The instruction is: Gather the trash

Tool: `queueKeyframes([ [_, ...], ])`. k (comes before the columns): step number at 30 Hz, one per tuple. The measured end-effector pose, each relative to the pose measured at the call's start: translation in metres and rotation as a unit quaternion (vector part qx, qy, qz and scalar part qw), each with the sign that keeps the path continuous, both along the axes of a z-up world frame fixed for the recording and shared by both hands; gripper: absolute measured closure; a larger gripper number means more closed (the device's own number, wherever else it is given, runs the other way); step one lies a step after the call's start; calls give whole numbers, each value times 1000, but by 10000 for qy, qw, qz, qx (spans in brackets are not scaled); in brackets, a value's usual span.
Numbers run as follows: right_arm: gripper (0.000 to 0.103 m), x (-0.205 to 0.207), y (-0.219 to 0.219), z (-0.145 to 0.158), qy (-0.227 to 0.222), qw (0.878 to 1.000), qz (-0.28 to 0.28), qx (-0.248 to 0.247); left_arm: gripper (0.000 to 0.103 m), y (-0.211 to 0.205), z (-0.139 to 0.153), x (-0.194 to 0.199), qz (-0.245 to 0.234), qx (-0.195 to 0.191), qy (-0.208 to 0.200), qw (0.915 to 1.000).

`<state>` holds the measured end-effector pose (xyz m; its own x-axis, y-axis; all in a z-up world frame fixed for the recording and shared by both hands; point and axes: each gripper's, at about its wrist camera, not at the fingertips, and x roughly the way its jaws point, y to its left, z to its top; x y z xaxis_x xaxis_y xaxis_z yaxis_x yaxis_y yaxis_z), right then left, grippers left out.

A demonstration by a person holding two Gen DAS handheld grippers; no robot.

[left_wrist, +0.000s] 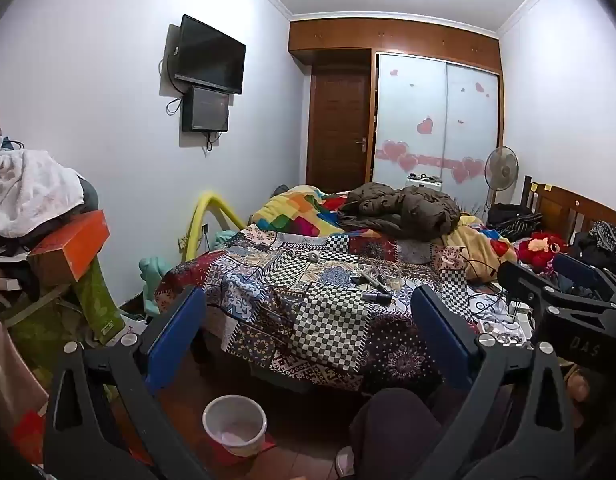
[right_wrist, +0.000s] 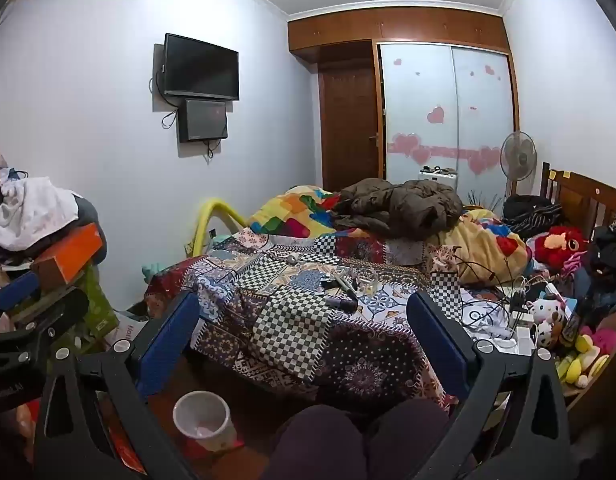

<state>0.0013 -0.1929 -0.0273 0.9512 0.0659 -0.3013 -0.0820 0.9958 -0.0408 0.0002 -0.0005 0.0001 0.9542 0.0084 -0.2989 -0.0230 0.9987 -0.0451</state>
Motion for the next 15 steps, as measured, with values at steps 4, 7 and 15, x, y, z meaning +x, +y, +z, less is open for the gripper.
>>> queueKeyframes([
  [4,0,1,0,2,33,10000,26,-1,0,0,0,0,-25,-27,46,10000],
  [7,0,-5,5,-2,17,10000,27,4,0,1,1,1,-24,-66,86,9999],
  [15,0,-1,-5,1,35,9999,22,107,0,5,0,-2,-27,-75,115,9999],
])
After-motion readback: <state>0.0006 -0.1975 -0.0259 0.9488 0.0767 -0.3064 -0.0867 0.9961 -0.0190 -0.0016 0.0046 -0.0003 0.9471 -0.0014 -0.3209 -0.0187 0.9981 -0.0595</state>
